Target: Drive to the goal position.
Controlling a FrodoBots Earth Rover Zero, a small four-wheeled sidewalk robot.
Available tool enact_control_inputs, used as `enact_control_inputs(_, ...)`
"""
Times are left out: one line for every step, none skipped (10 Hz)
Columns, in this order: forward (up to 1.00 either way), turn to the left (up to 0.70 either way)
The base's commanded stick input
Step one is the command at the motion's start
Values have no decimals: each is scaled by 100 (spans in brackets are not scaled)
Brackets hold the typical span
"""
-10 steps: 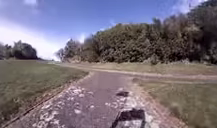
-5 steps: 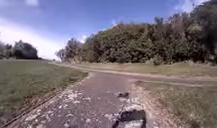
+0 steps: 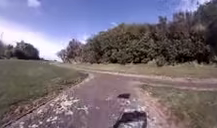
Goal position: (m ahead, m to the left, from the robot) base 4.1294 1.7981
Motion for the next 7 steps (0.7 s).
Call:
enact_control_inputs(70,0)
enact_control_inputs(70,0)
enact_control_inputs(70,0)
enact_control_inputs(70,0)
enact_control_inputs(70,0)
enact_control_inputs(70,0)
enact_control_inputs(70,0)
